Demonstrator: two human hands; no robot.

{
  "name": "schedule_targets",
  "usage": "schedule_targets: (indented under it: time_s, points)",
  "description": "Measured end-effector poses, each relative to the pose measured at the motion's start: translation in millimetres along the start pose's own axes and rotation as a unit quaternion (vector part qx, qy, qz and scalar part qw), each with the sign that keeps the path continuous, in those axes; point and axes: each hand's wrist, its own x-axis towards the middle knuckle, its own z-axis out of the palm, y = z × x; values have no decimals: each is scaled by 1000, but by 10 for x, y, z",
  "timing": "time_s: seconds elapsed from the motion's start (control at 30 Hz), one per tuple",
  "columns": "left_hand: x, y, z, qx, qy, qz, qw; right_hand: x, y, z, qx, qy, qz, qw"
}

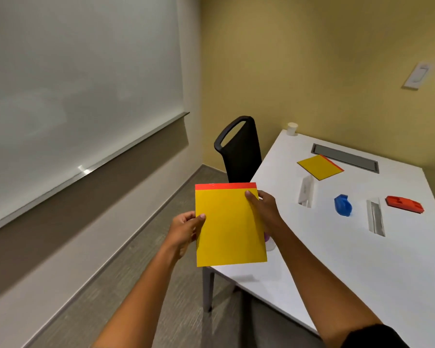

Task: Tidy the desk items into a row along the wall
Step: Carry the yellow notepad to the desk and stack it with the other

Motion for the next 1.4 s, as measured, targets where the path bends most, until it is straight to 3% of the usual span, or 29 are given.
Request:
schedule_targets:
  time_s: [0.23,0.53,0.97,1.17,1.4]
  points:
    - [257,11,-949,-39,93,1,995,368,-172,1103,32,-87,16,996]
    - [1446,456,-1946,-35,128,-14,991,1623,-188,2151,112,-110,89,984]
    - [3335,1484,-2396,-24,144,5,989,3296,-399,2700,115,-127,149,974]
    - [4479,1853,-2473,-9,120,7,993,4078,-510,2835,86,-79,146,982]
    - [5900,2510,-2418,77,16,38,996,5149,-885,2879,95,34,129,987]
